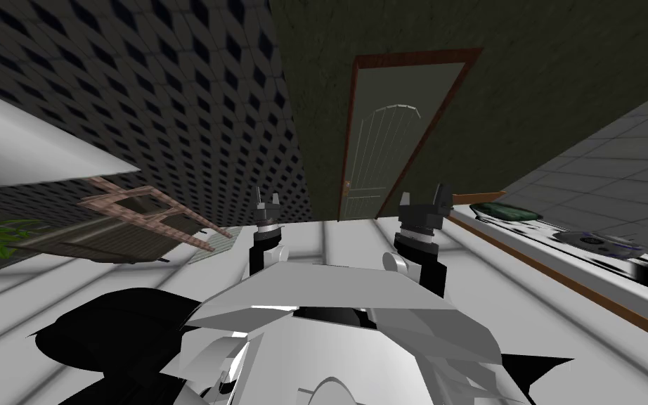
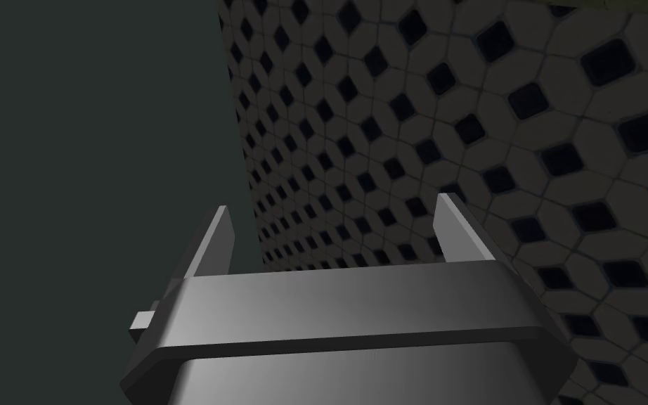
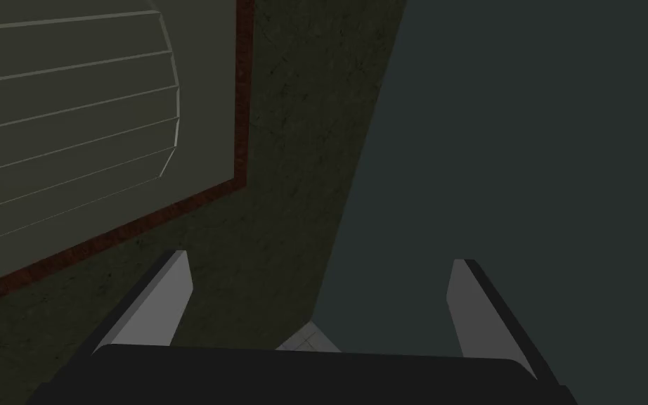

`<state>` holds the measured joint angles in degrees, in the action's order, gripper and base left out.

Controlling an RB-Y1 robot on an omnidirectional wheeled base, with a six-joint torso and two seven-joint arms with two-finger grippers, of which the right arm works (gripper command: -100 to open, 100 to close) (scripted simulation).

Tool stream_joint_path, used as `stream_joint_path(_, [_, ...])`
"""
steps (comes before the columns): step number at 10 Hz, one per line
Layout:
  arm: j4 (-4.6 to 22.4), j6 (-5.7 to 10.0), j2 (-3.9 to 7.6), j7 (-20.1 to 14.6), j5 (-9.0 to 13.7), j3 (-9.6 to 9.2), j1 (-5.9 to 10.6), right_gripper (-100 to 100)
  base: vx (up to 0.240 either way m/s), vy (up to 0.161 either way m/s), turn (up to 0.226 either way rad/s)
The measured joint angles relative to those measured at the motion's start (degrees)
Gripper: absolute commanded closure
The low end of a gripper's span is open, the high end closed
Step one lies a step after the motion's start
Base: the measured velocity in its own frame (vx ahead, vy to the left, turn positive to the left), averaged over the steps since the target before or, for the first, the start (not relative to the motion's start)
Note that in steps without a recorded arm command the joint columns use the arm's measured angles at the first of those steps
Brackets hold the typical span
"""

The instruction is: Pull the door open

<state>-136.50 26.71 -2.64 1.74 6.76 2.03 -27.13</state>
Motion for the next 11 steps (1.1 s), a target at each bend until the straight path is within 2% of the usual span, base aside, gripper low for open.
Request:
stream_joint_path(7, [8.2,0.5,4.24,-7.2,6.9,-0.49,2.63,-100,0.085,-0.021,0.099])
stream_joint_path(8, [9.1,0.02,4.84,-8.4,8.2,-0.52,3.2,-100,0.092,-0.024,0.121])
stream_joint_path(9, [10.9,-0.3,5.51,-9.7,9.5,-0.48,4.31,-100,0.088,-0.037,0.144])
stream_joint_path(11, [14.7,0.42,7.19,-12.7,12.2,-0.94,5.13,-100,0.08,-0.048,0.155])
